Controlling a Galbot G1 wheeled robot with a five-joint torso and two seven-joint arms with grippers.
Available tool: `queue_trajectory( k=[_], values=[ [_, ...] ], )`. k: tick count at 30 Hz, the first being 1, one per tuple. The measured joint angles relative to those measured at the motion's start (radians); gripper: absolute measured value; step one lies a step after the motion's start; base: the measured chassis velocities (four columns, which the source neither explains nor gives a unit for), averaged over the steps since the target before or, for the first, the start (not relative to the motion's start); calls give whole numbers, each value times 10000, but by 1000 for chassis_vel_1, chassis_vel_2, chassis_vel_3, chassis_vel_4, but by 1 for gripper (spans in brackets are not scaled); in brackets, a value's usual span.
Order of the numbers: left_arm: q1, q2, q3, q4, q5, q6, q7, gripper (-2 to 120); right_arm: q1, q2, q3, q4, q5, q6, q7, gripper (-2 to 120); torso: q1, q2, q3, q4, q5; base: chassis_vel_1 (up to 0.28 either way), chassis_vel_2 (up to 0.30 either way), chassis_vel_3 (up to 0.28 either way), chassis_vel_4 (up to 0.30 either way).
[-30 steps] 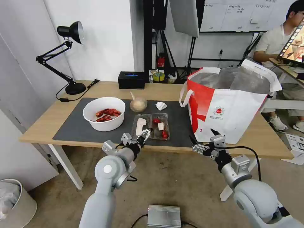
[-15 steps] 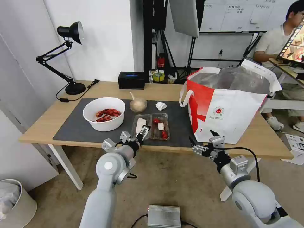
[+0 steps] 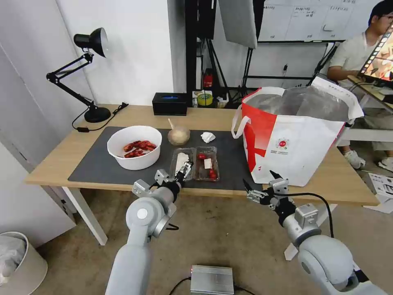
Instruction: Pick up the trash from the table and place it into the takeout bag.
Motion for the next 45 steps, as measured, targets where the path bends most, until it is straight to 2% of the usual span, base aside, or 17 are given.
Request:
queue_trajectory(
  k=[7, 19, 45],
  values=[
    [97, 4, -75, -175, 3, -21, -56, 100, 1, 13, -70, -8, -41, 0, -11, 100, 0, -1, 1, 8, 2, 0, 0, 0, 0],
    [203, 8, -91, -390, -13, -111, 8, 100, 23, 7, -120, -7, -56, 0, -19, 100, 0, -1, 0, 4, 2, 0, 0, 0, 0],
    [229, 2, -68, -703, 405, -853, 1156, 100, -54, 25, -141, 55, -97, 26, -45, 100, -2, 1, -1, 2, 1, 0, 0, 0, 0]
  ],
)
